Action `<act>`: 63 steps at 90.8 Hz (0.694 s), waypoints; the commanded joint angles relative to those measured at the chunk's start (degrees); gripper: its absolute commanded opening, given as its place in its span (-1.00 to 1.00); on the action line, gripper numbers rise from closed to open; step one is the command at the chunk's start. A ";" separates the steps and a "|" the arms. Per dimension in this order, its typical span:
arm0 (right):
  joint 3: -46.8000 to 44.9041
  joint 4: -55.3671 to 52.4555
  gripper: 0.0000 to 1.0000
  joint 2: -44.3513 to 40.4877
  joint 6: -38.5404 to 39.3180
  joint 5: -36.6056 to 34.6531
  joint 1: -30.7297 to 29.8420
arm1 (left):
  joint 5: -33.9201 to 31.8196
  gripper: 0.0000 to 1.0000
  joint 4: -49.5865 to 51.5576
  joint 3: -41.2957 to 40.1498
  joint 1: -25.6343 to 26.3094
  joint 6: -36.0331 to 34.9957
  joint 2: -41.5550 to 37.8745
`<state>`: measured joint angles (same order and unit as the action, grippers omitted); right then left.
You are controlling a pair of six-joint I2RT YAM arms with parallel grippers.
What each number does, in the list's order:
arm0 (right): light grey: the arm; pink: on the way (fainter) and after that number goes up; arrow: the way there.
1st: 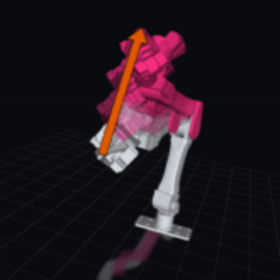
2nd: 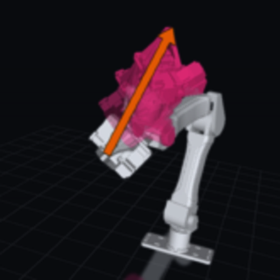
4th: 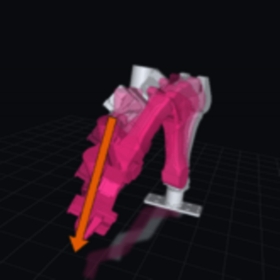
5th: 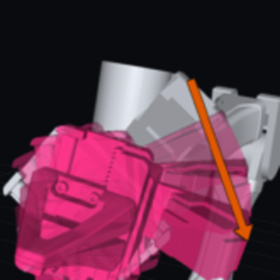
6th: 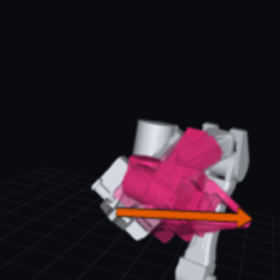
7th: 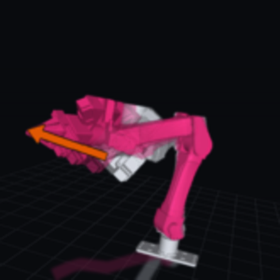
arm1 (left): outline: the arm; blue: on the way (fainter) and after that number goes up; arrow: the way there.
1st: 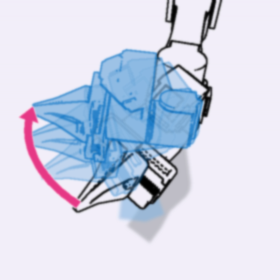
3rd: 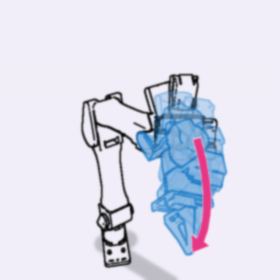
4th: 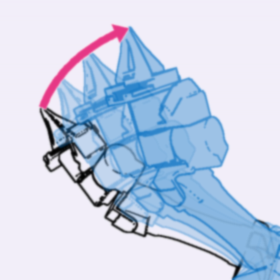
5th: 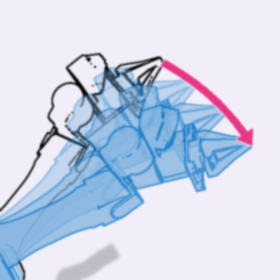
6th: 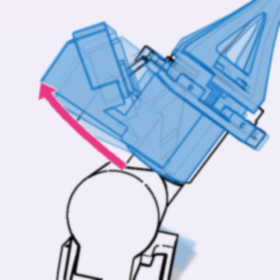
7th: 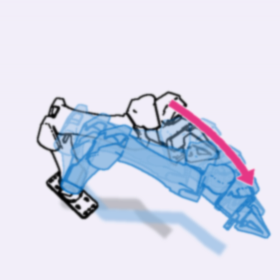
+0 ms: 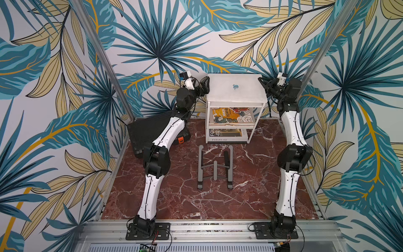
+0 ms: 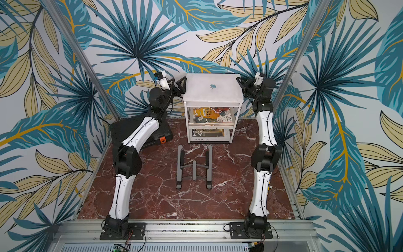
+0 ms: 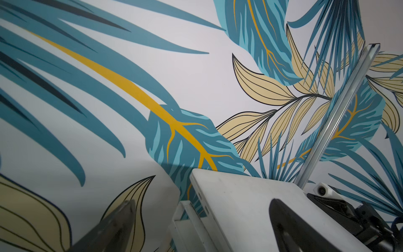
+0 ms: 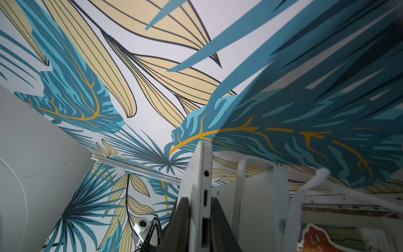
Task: Close the laptop lid and set it aside
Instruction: Place the laptop on the shelf.
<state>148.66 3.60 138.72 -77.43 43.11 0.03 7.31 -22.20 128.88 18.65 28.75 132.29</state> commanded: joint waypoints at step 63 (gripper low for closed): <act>-3.75 5.84 -0.14 0.88 6.47 0.13 1.08 | 3.76 1.00 -3.49 -9.61 0.66 -7.10 -6.37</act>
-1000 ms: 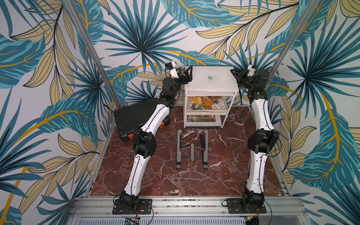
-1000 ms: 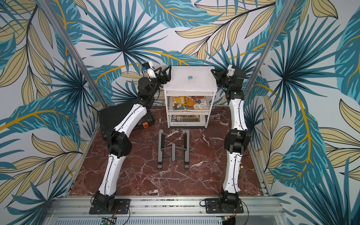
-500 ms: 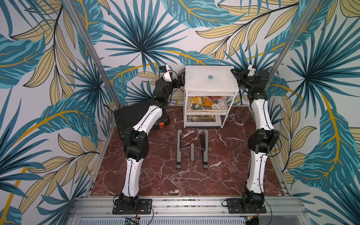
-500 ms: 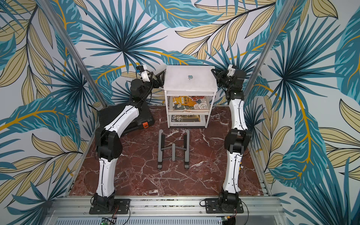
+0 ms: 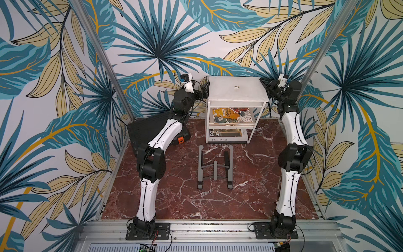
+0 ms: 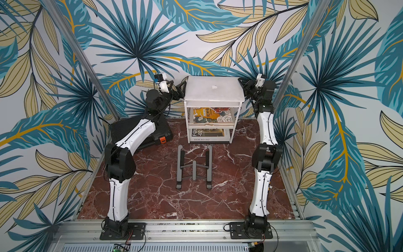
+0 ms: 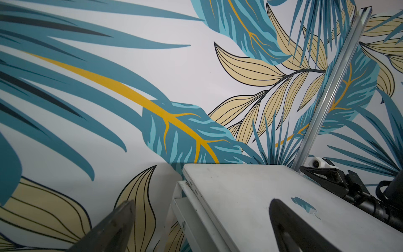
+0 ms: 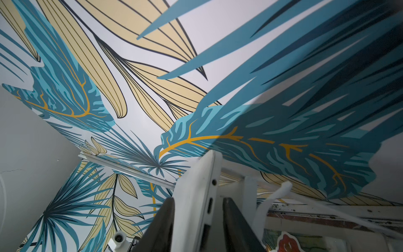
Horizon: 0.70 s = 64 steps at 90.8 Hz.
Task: Close the laptop lid and set it aside
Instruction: Place the laptop on the shelf.
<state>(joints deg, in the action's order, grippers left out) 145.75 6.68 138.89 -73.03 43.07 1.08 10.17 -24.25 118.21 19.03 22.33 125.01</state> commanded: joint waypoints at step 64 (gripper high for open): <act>-3.46 -3.43 0.62 -3.47 7.81 0.16 1.38 | -0.70 1.00 1.22 -12.54 -2.15 -2.65 -15.56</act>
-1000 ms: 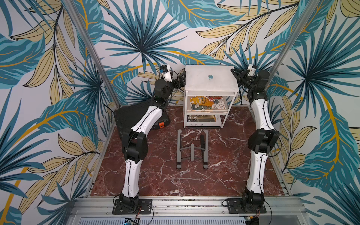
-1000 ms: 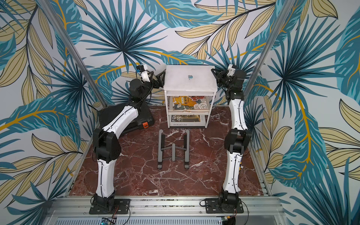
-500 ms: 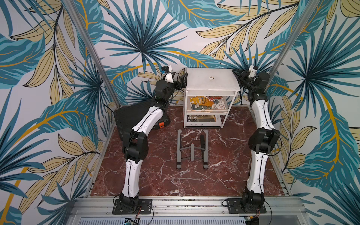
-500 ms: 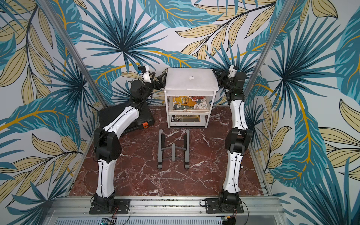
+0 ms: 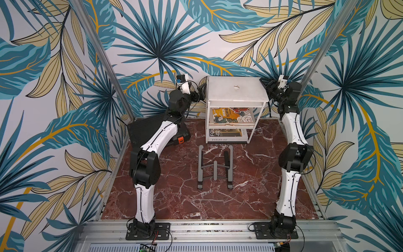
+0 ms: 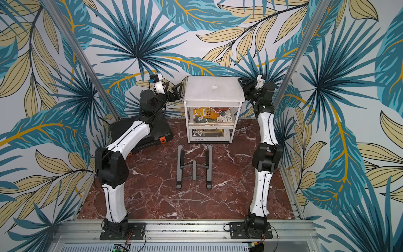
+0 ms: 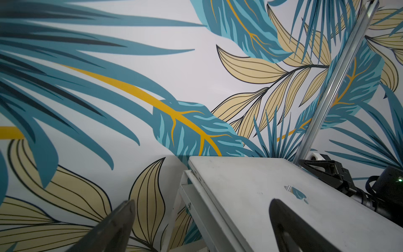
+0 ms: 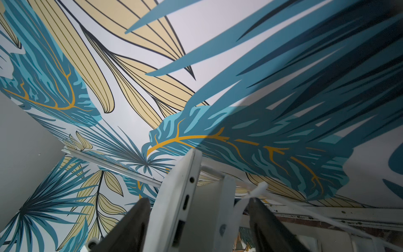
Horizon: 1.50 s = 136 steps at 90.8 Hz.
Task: Close the laptop lid and set it aside
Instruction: Place the laptop on the shelf.
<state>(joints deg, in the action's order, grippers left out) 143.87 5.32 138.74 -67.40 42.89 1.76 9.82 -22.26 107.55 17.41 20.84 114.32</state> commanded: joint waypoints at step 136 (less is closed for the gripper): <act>-23.38 -15.60 -0.25 -25.87 20.40 -3.27 -0.73 | 2.87 1.00 11.36 -24.28 3.21 -5.57 -27.93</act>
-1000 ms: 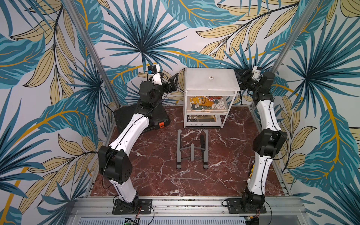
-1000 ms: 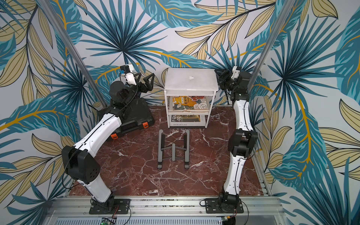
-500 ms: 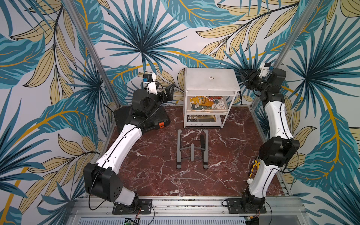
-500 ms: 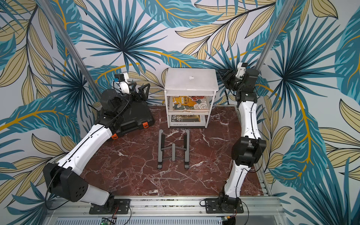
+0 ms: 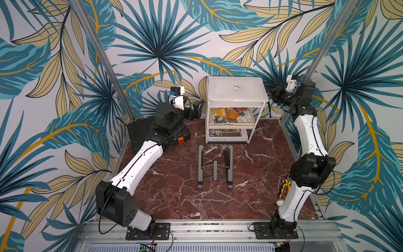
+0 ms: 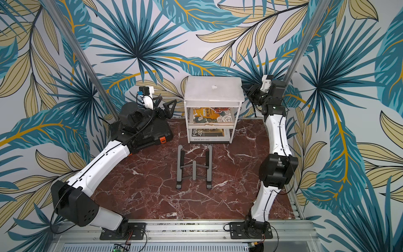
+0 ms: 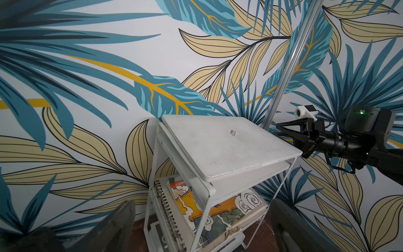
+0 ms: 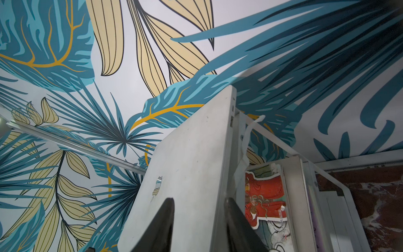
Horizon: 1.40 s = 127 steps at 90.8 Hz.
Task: Close the laptop lid and set it aside
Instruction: Place the laptop on the shelf.
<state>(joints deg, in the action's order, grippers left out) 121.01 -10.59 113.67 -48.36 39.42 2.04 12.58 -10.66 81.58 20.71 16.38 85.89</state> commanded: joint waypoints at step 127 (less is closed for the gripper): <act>2.27 -1.31 -0.31 0.93 1.28 1.40 -0.71 | 0.70 1.00 3.82 9.35 -0.41 -2.51 6.11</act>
<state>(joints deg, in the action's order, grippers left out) 123.04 -11.09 114.28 -47.79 39.88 1.19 12.51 -9.34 84.73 20.69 14.66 88.14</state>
